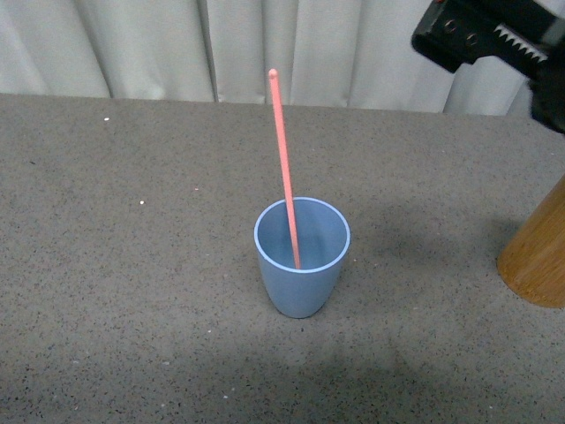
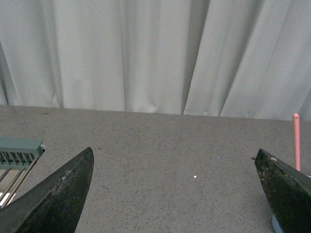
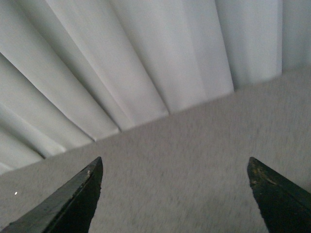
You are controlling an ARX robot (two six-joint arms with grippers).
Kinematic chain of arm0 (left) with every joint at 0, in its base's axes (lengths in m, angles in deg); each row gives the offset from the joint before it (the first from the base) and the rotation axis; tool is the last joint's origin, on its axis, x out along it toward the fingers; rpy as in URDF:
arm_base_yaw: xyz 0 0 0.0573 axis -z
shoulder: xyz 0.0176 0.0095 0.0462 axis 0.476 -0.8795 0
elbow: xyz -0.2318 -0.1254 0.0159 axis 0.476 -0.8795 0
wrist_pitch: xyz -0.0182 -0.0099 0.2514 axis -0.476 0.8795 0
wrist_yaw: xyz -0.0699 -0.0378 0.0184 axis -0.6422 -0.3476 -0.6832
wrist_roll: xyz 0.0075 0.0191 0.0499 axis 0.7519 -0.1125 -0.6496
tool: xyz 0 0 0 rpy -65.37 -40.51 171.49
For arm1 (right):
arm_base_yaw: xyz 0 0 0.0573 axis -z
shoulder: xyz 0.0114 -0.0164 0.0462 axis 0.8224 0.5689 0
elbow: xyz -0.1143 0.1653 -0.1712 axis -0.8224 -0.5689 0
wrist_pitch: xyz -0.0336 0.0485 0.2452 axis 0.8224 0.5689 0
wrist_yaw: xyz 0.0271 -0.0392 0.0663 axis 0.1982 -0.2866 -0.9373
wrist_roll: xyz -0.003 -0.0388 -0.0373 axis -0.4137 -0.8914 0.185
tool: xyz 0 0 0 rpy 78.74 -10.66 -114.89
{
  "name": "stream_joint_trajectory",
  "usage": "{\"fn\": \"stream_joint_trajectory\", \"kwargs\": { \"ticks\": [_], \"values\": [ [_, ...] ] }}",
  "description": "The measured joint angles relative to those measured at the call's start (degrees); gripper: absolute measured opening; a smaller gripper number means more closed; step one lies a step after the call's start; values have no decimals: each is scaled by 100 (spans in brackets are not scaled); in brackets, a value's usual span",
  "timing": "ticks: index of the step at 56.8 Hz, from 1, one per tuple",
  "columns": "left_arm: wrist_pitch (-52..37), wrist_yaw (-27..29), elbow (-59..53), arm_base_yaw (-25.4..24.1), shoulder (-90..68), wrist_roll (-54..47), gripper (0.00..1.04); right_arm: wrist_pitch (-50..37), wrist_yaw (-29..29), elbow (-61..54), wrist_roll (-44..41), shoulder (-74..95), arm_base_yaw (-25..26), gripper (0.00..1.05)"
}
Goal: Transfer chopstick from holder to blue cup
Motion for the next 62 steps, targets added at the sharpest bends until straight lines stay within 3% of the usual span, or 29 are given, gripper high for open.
{"fn": "stream_joint_trajectory", "kwargs": {
  "ticks": [4, 9, 13, 17, 21, 26, 45, 62],
  "values": [
    [0, -4, 0, 0, 4, 0, 98, -1141, -269, -695, -1034, -184, 243, 73],
    [0, 0, 0, 0, 0, 0, 98, -1226, -625, -1641, -2068, -1220, 693, 57],
    [0, -2, 0, 0, 2, 0, 98, -153, -1036, -2358, -2483, -2747, 1088, 42],
    [0, -2, 0, 0, 0, 0, 98, 2433, -1952, -2704, -2708, -5405, 1816, 25],
    [0, -4, 0, 0, 0, 0, 98, 3939, -2328, -2704, -2754, -7222, 2358, 12],
    [0, -4, 0, 0, 4, 0, 98, 4767, -2391, -2704, -2817, -8450, 2535, 1],
    [0, -4, 0, 0, 7, 0, 98, 4854, -2441, -2704, -2852, -8721, 2557, 1],
    [0, -4, 0, 0, 7, 0, 98, 4854, -2441, -2704, -2852, -8721, 2557, 55]
  ]
}}
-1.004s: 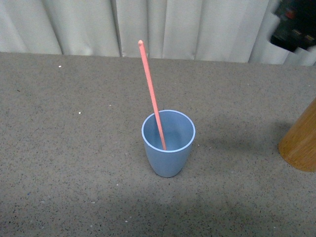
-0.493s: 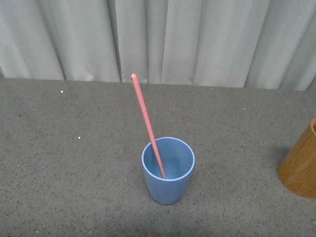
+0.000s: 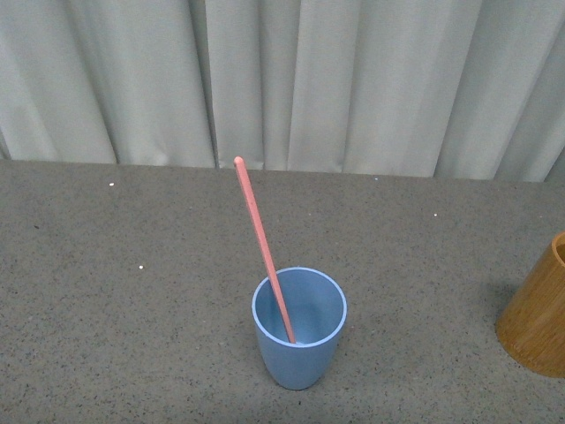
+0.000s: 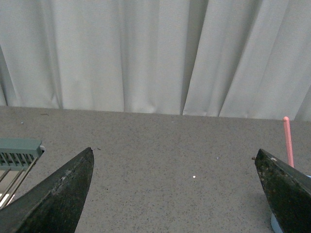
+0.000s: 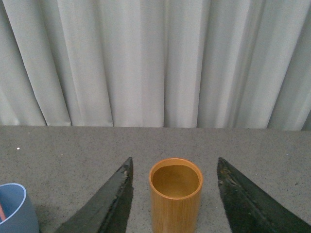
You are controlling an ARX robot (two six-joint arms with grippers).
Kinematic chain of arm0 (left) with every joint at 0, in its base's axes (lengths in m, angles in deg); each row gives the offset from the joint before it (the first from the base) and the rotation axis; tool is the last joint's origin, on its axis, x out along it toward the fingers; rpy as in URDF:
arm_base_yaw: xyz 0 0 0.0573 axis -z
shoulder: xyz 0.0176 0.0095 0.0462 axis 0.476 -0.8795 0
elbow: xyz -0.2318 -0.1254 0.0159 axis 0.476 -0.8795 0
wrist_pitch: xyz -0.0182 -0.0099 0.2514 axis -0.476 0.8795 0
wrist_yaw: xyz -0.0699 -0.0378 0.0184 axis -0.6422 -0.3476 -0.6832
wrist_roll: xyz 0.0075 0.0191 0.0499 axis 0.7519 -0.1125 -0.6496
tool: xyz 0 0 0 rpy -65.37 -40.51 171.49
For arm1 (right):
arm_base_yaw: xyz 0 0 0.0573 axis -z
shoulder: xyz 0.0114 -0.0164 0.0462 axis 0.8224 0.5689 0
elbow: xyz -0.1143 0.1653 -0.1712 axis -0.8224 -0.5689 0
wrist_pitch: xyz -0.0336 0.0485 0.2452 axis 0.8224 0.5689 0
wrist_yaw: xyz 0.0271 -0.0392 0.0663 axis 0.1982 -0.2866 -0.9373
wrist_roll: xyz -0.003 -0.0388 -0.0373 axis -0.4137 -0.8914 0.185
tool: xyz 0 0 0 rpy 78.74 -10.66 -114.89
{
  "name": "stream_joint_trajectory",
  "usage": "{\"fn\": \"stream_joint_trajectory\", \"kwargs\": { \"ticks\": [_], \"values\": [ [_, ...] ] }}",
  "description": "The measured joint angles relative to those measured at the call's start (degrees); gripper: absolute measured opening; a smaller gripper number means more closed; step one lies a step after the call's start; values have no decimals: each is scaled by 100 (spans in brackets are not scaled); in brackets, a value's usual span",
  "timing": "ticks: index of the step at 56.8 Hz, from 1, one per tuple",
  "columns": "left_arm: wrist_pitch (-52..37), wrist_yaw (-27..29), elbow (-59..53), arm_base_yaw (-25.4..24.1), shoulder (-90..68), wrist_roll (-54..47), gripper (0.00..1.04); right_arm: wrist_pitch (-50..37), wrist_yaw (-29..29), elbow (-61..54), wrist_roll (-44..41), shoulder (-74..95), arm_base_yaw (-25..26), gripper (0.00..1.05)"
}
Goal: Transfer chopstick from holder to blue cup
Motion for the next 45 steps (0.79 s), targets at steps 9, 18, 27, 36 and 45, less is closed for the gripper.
{"fn": "stream_joint_trajectory", "kwargs": {
  "ticks": [9, 18, 27, 36, 45],
  "values": [
    [0, 0, 0, 0, 0, 0, 98, 0, 0, 0, 0, 0, 0, 82],
    [0, 0, 0, 0, 0, 0, 98, 0, 0, 0, 2, 0, 0, 95],
    [0, 0, 0, 0, 0, 0, 98, 0, 0, 0, 2, 0, 0, 95],
    [0, 0, 0, 0, 0, 0, 98, 0, 0, 0, 2, 0, 0, 95],
    [0, 0, 0, 0, 0, 0, 98, 0, 0, 0, 2, 0, 0, 95]
  ]
}}
